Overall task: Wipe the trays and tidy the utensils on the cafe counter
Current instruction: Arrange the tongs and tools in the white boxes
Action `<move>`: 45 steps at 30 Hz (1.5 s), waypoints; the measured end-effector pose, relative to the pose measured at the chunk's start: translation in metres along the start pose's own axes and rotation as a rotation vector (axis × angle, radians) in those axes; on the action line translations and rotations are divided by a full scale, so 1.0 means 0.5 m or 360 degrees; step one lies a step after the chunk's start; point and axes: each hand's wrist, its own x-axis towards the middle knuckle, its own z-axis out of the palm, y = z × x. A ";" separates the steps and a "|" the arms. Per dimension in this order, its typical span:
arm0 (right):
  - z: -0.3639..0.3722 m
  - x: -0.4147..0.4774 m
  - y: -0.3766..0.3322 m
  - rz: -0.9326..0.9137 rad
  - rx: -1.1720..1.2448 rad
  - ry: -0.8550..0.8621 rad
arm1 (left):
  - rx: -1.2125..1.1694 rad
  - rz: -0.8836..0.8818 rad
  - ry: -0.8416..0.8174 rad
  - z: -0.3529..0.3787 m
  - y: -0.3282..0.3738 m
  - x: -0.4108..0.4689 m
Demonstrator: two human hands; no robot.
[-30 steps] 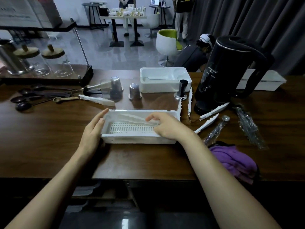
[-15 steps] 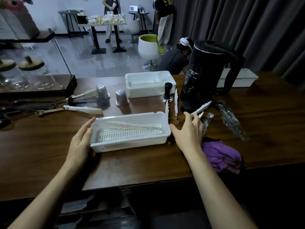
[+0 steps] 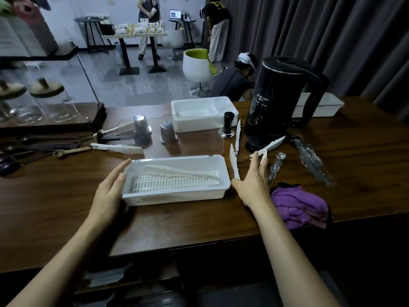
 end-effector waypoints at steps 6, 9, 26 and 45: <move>-0.047 -0.019 0.025 0.0019 -0.0053 -0.0318 | -0.0031 0.0000 0.0000 -0.005 -0.011 0.004; -0.061 -0.024 0.027 -0.0014 -0.0097 -0.0429 | -0.0024 -0.0001 -0.0006 -0.011 -0.016 0.006; -0.008 -0.039 -0.012 -0.0011 -0.0249 -0.0058 | -0.0039 -0.0009 0.0014 -0.010 -0.020 0.007; -0.107 -0.103 -0.054 -0.0411 0.0798 0.0228 | 0.0006 -0.0009 0.0017 -0.015 -0.027 0.011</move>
